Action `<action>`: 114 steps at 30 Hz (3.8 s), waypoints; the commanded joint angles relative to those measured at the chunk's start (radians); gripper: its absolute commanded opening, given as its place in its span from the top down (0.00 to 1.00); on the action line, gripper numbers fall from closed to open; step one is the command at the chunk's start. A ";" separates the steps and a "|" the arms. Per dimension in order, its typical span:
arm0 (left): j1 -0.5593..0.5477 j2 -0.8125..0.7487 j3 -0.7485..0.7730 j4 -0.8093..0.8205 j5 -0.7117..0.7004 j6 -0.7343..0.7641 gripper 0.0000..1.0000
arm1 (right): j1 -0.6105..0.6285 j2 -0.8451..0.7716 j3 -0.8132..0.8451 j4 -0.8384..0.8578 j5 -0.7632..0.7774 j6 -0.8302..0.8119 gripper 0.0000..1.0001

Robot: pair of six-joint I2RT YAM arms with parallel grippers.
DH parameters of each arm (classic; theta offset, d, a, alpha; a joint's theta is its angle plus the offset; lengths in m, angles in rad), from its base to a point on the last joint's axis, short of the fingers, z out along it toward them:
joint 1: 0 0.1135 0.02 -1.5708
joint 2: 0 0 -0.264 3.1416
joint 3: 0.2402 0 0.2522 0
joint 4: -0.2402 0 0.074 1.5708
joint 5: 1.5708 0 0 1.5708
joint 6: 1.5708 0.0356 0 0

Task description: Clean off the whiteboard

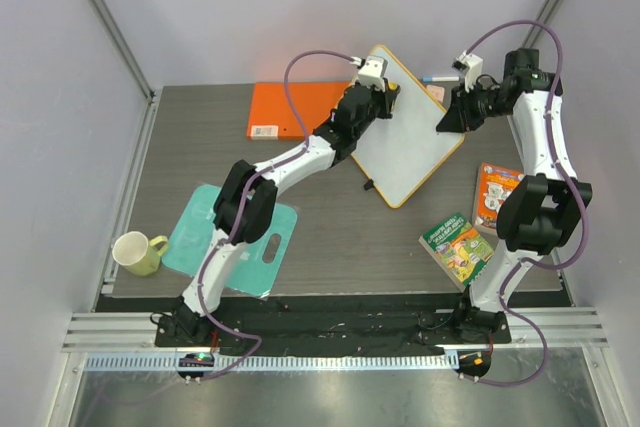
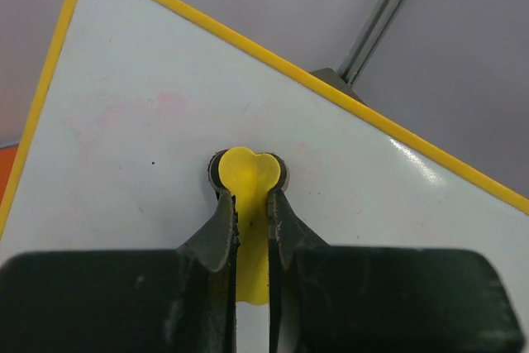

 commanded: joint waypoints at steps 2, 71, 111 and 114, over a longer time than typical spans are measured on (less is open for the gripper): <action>0.002 0.015 0.056 -0.040 -0.043 -0.023 1.00 | 0.092 -0.006 -0.027 -0.070 0.006 -0.144 0.99; -0.053 -0.186 -0.769 0.112 0.118 -0.462 1.00 | 0.090 0.239 -0.095 0.084 0.080 -0.067 0.90; -0.058 -0.129 -0.648 0.004 0.133 -0.419 1.00 | -0.098 -0.132 -0.365 0.918 0.394 0.507 0.14; -0.059 -0.141 -0.657 0.009 0.130 -0.410 1.00 | -0.111 -0.170 -0.383 0.943 0.402 0.522 0.11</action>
